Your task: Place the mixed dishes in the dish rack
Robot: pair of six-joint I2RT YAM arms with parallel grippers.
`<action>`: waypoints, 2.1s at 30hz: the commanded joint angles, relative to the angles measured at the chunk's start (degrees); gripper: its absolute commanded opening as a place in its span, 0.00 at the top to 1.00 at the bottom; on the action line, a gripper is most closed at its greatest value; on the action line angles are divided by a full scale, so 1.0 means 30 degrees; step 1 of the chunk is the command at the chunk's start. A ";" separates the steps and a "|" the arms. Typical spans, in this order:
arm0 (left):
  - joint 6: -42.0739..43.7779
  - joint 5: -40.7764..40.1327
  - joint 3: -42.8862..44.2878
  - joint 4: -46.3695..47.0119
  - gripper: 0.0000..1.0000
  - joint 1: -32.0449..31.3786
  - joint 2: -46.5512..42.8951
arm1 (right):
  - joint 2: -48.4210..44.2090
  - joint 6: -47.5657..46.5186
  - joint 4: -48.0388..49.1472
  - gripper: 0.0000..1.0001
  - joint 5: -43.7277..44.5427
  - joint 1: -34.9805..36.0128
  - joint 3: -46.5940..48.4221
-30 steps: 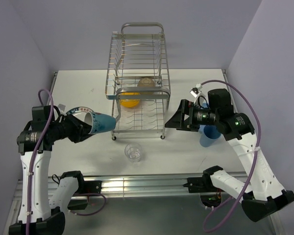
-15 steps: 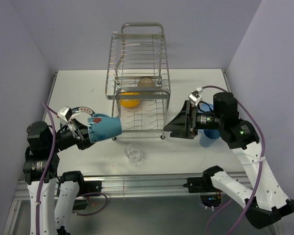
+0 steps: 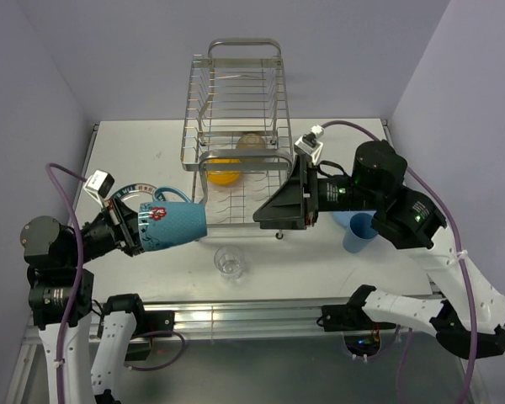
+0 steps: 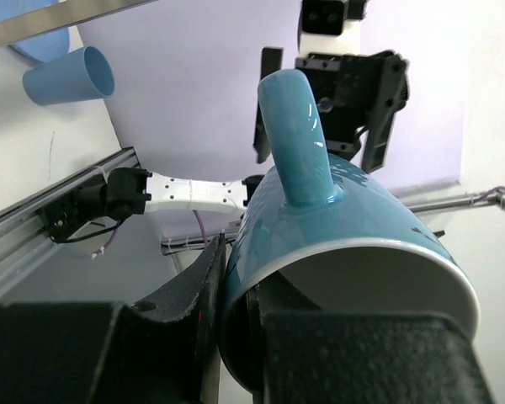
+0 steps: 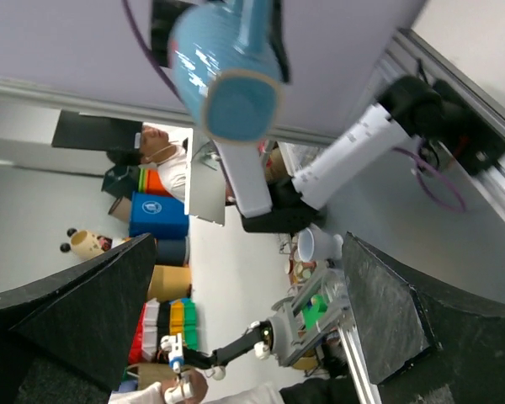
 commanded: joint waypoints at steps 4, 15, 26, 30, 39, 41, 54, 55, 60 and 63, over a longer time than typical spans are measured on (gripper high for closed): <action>0.1050 0.0342 0.2005 0.0995 1.00 0.0005 0.0454 | 0.2421 0.0649 0.2560 0.02 0.2679 0.2923 0.2875; 0.0848 -0.0244 0.2799 0.1959 1.00 0.0005 0.0866 | 0.4825 0.1352 0.4786 0.02 0.2857 0.4713 0.4080; 0.0116 -0.0771 0.2066 0.2896 1.00 0.0005 0.0572 | 0.6261 0.3284 0.8039 0.02 0.1919 0.5474 0.4256; -0.0498 -0.0947 0.1831 0.3775 1.00 0.0005 0.0573 | 0.6817 0.3638 0.8919 0.05 0.2006 0.5884 0.4635; -0.1055 -0.1152 0.1275 0.4331 1.00 0.0005 0.0163 | 0.7784 0.4048 0.9681 0.21 0.2036 0.6353 0.5398; -0.1086 -0.1153 0.1274 0.4479 1.00 0.0005 0.0133 | 0.7873 0.4107 0.9741 0.25 0.2094 0.6413 0.5457; -0.1173 -0.0714 0.0661 0.4187 1.00 0.0005 -0.0452 | 0.8401 0.4985 1.1702 0.99 0.1978 0.6764 0.5283; -0.1203 -0.0684 0.0572 0.4070 0.99 0.0005 -0.0453 | 0.8343 0.5189 1.1704 1.00 0.1948 0.6764 0.5165; -0.0356 -0.0596 0.0716 0.3046 0.37 0.0005 -0.0512 | 0.8050 0.5309 1.2466 1.00 0.2065 0.6793 0.4900; 0.0173 -0.0713 0.0980 0.2371 0.20 0.0005 -0.0365 | 0.7874 0.5220 1.2232 1.00 0.2065 0.6735 0.4842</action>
